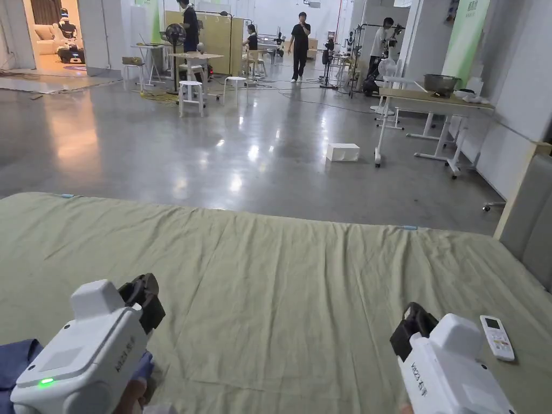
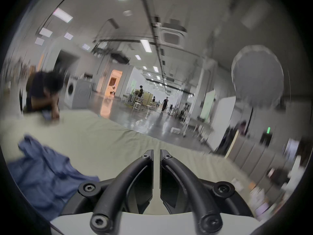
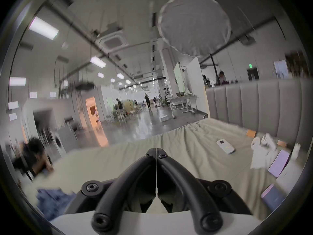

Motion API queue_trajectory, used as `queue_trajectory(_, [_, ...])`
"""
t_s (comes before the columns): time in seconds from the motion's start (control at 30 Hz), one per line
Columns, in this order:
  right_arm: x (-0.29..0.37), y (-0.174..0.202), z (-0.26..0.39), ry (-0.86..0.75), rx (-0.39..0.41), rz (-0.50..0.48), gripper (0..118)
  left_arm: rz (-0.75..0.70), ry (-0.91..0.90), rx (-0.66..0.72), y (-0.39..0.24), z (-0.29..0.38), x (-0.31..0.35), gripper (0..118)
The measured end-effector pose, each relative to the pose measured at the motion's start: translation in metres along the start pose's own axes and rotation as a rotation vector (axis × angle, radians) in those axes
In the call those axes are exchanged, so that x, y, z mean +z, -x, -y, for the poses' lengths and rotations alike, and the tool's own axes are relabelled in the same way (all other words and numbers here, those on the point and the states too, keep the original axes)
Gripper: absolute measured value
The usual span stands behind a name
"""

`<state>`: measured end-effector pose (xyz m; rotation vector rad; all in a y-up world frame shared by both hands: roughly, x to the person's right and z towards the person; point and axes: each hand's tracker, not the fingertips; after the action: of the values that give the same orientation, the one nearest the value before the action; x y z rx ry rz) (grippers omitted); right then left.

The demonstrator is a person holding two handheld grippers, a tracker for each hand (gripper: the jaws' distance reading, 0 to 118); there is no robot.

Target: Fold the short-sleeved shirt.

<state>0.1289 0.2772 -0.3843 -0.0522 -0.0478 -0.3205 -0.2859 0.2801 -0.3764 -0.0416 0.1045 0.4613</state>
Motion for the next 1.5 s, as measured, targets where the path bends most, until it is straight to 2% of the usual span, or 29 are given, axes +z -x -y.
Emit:
queue_trajectory(0.03, [-0.001, -0.001, 0.0, 0.024, -0.046, 0.004, 1, -0.017, -0.003, 0.055, 0.001, -0.001, 0.001, 7])
queue_trajectory(0.07, [-0.002, 0.0, -0.002, 0.033, -0.039, 0.002, 1, -0.074, 0.011, -0.016, -0.005, -0.002, 0.001, 7])
queue_trajectory(0.1, [-0.004, 0.005, -0.004, 0.032, 0.063, -0.011, 1, -0.134, 0.026, -0.225, -0.016, 0.0, -0.001, 7])
queue_trajectory(0.13, [-0.006, 0.015, -0.004, 0.029, 0.227, -0.007, 1, -0.152, 0.037, -0.452, -0.027, 0.004, -0.003, 7])
queue_trajectory(0.2, [-0.006, 0.035, 0.001, -0.032, 0.685, -0.036, 1, -0.104, 0.026, -0.77, -0.04, 0.015, -0.001, 7])
queue_trajectory(0.23, [-0.005, 0.049, 0.01, -0.105, 0.998, -0.035, 1, -0.093, 0.026, -0.908, -0.045, 0.02, 0.001, 7])
queue_trajectory(0.27, [-0.005, 0.058, 0.019, -0.156, 1.259, -0.033, 1, -0.089, 0.024, -1.02, -0.047, 0.023, 0.002, 7])
queue_trajectory(0.33, [-0.009, 0.053, 0.029, -0.09, 1.441, -0.073, 1, -0.113, -0.011, -1.322, -0.049, 0.036, 0.003, 7])
queue_trajectory(0.4, [-0.008, 0.048, 0.036, -0.078, 1.546, -0.086, 1, -0.11, -0.023, -1.54, -0.047, 0.044, 0.002, 7])
queue_trajectory(0.43, [-0.006, 0.046, 0.036, -0.089, 1.552, -0.113, 1, -0.093, -0.025, -1.61, -0.045, 0.046, 0.003, 7])
queue_trajectory(0.5, [0.004, 0.051, 0.033, -0.12, 1.603, -0.081, 1, -0.073, -0.035, -1.609, -0.043, 0.047, 0.003, 7])
queue_trajectory(0.57, [0.01, 0.055, 0.029, -0.118, 1.565, -0.08, 1, -0.074, -0.016, -1.488, -0.041, 0.041, 0.004, 7])
queue_trajectory(0.63, [0.008, 0.054, 0.021, -0.074, 1.386, -0.065, 1, -0.092, 0.002, -1.264, -0.042, 0.032, 0.004, 7])
queue_trajectory(0.7, [0.007, 0.053, 0.009, -0.02, 1.145, -0.049, 1, -0.09, 0.032, -0.962, -0.037, 0.018, 0.002, 7])
queue_trajectory(0.8, [-0.005, 0.031, -0.006, 0.033, 0.637, -0.033, 1, -0.061, 0.055, -0.503, -0.022, 0.002, 0.002, 7])
queue_trajectory(0.83, [-0.006, 0.025, -0.01, 0.049, 0.482, -0.024, 0, -0.089, 0.046, -0.396, -0.017, 0.0, 0.0, 7])
queue_trajectory(0.87, [-0.007, 0.018, -0.005, 0.138, 0.31, 0.003, 0, -0.11, 0.033, -0.328, -0.013, -0.001, 0.0, 7])
queue_trajectory(0.9, [-0.004, 0.019, -0.003, 0.127, 0.26, 0.058, 0, -0.113, 0.017, -0.264, -0.01, -0.002, 0.002, 7])
queue_trajectory(0.93, [-0.004, 0.021, -0.006, 0.07, 0.302, 0.032, 0, -0.123, 0.006, -0.238, -0.009, -0.002, 0.003, 7])
queue_trajectory(0.97, [-0.005, 0.019, -0.004, 0.077, 0.272, 0.039, 0, -0.102, -0.008, -0.233, -0.024, -0.003, 0.018, 7])
queue_trajectory(1.03, [-0.001, 0.025, 0.0, 0.074, 0.306, 0.027, 0, -0.082, -0.002, -0.262, -0.03, -0.003, 0.023, 7])
queue_trajectory(1.1, [-0.003, 0.025, 0.003, 0.087, 0.303, 0.023, 0, -0.057, 0.007, -0.323, -0.029, -0.001, 0.016, 7])
queue_trajectory(1.27, [0.0, 0.034, 0.01, 0.103, 0.357, 0.031, 0, -0.053, 0.065, -0.361, -0.021, -0.003, 0.012, 7])
queue_trajectory(1.5, [-0.003, 0.04, 0.024, 0.154, 0.352, 0.009, 0, -0.17, 0.243, -0.361, 0.048, -0.012, 0.026, 7])
